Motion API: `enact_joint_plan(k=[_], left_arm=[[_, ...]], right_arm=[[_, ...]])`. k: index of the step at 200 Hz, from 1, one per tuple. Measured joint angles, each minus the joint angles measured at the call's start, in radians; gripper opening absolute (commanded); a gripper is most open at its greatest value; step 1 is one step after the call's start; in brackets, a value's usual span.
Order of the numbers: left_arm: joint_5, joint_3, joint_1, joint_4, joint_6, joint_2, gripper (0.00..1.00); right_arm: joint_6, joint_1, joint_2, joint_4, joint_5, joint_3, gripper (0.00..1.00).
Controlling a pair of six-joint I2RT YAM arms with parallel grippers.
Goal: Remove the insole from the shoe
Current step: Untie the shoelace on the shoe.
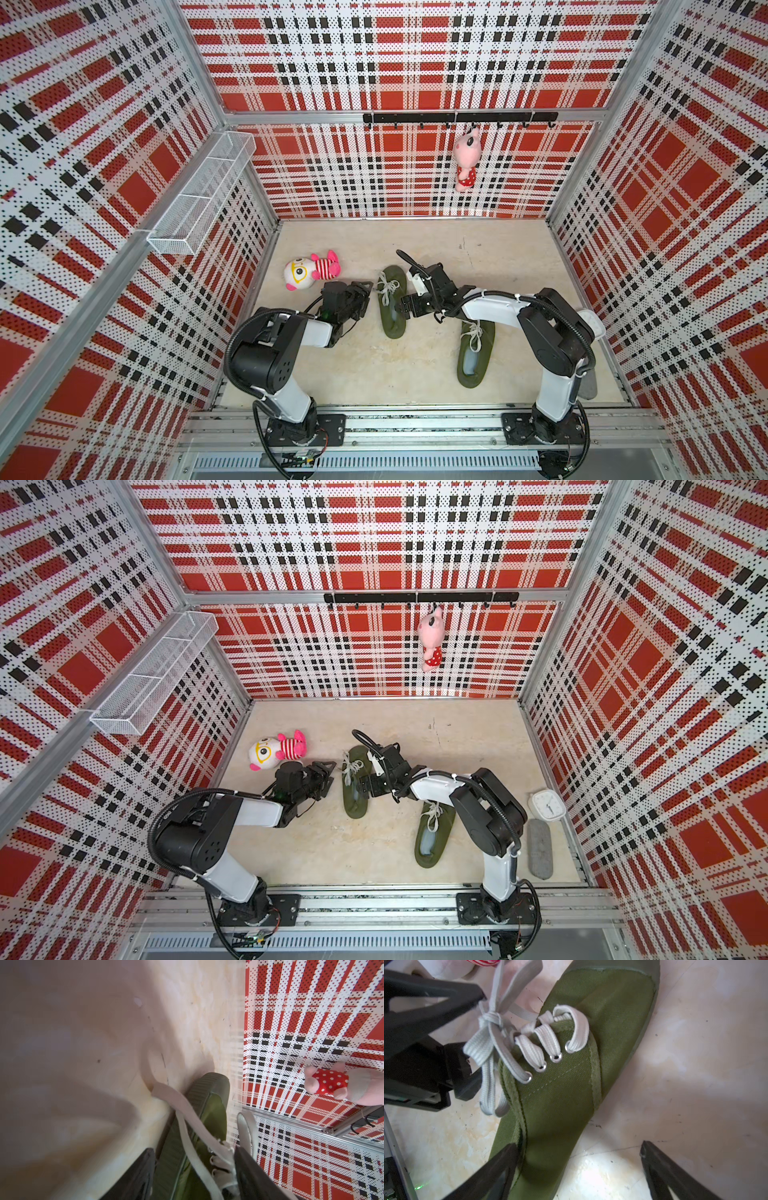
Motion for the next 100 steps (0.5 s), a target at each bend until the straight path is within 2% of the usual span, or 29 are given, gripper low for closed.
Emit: enact_joint_plan(k=[18, 35, 63, 75, 100], left_arm=[[0.003, 0.026, 0.000, 0.038, -0.015, 0.048, 0.59], [0.006, 0.047, 0.000, 0.068, -0.025, 0.097, 0.50], [0.016, 0.061, 0.000, 0.145, -0.061, 0.174, 0.12], [0.024, 0.061, 0.000, 0.183, -0.072, 0.200, 0.01], [0.028, 0.060, 0.022, 0.240, -0.078, 0.212, 0.00]], right_arm=[[0.000, 0.000, 0.004, 0.001, 0.000, 0.000, 0.97], [0.000, 0.000, 0.005, 0.001, 0.000, 0.000, 0.97], [0.000, 0.001, 0.009, 0.002, 0.001, 0.007, 0.97], [0.000, 0.002, 0.011, 0.002, 0.001, 0.007, 0.97], [0.000, 0.005, 0.027, -0.018, 0.006, 0.025, 0.97]])
